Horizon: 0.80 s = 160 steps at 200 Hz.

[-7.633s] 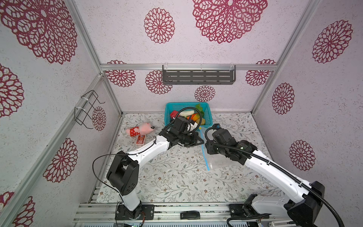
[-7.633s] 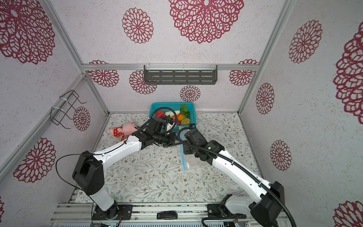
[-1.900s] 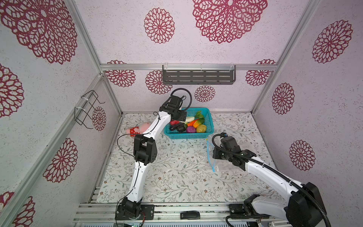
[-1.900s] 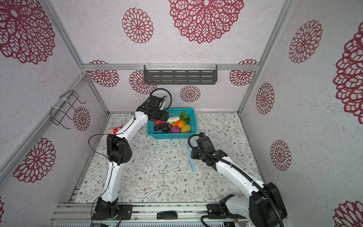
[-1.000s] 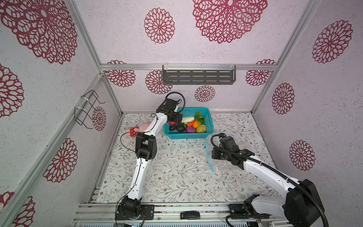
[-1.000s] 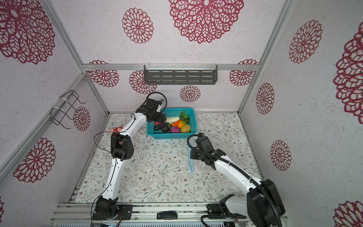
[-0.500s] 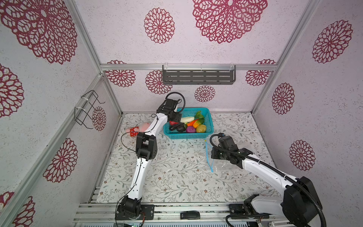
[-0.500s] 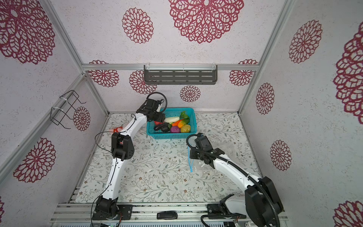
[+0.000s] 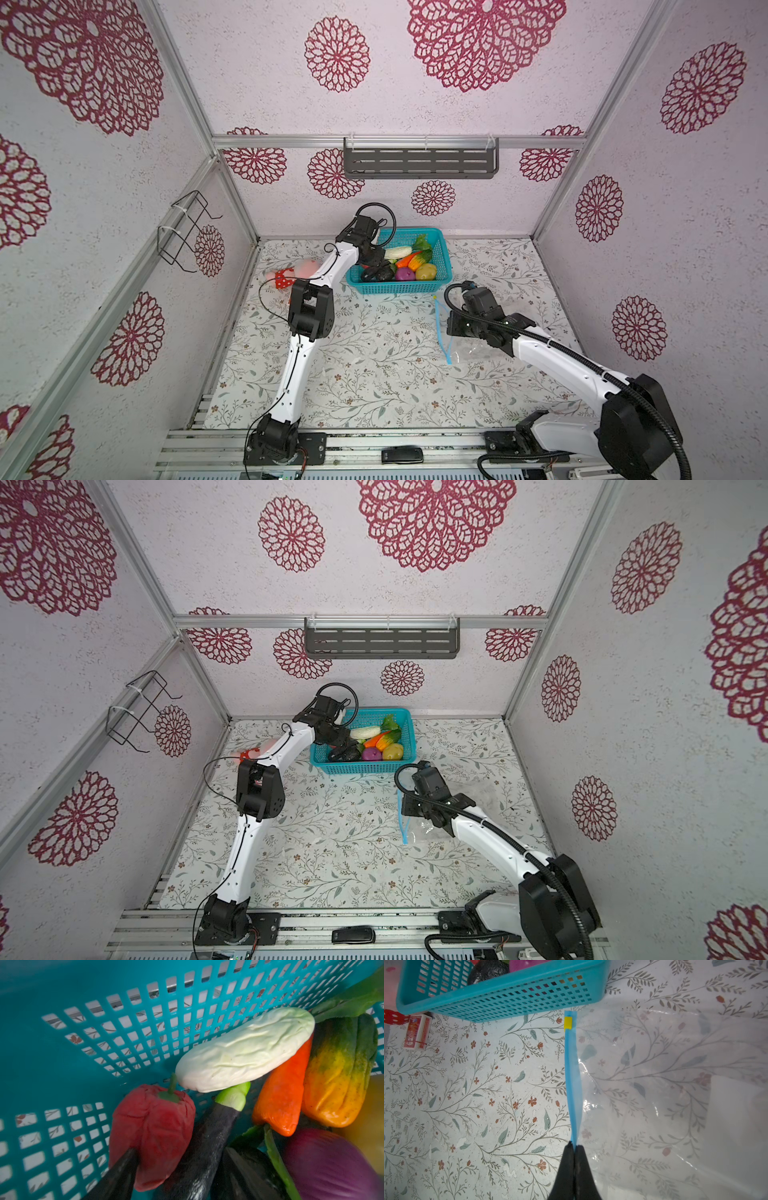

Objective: Place the food in the zip-top bag and seal the zipper
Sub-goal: 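Lower the left gripper onto the red pepper and close on it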

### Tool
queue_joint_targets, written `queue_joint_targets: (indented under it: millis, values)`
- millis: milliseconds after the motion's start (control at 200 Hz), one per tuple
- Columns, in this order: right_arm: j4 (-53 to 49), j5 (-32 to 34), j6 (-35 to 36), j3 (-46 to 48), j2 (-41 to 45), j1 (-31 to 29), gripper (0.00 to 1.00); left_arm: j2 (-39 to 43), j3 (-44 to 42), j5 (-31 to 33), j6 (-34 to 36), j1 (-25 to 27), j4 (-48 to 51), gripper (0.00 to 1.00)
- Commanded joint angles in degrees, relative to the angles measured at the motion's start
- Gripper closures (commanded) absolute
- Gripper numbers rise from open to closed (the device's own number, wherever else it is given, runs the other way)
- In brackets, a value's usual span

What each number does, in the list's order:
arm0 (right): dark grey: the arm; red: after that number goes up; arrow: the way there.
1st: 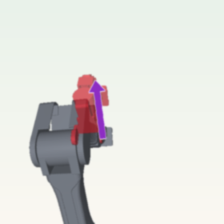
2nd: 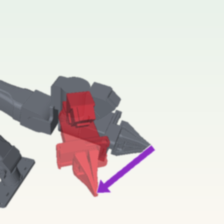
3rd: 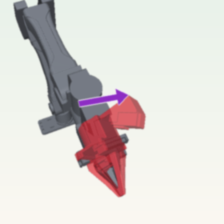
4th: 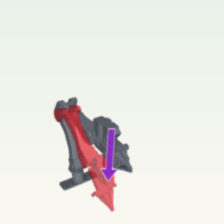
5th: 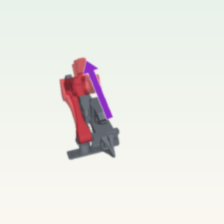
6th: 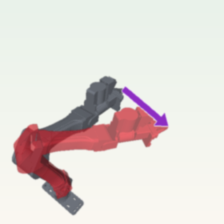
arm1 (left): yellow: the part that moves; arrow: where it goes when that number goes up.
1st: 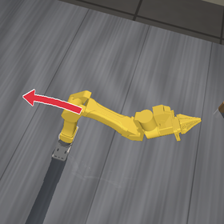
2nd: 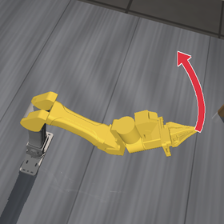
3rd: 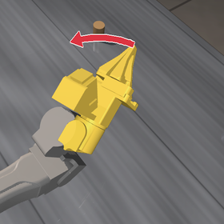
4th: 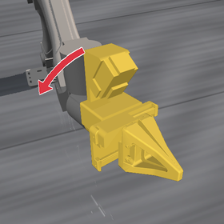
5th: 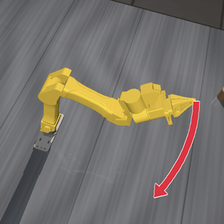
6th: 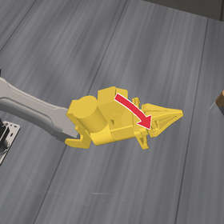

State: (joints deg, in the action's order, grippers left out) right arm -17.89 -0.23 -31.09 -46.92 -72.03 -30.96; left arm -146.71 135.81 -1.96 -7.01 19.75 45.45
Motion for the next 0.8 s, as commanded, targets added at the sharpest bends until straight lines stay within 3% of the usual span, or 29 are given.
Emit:
queue_joint_targets:
  millis: [0, 250, 445, 796]
  values:
    - [-0.01, 0.56, -0.41, -1.28, 2.28, -0.16, 1.00, 3.96, -2.35, -1.28, -1.08, 0.99, 2.13, 0.29]
    - [0.95, 0.05, -0.40, -0.90, 2.07, -0.15, 1.00, 4.13, -1.28, -0.56, -1.20, 1.00, 1.11, 0.26]
    - [1.54, -0.47, -0.42, -0.75, 1.34, -0.23, 1.00, 4.08, -1.47, 11.80, -2.16, 0.92, -4.81, 0.25]
    - [0.39, 0.28, 0.32, -1.78, 1.00, -0.25, 1.00, -1.15, 3.32, 10.38, -3.76, 0.05, -3.99, 0.23]
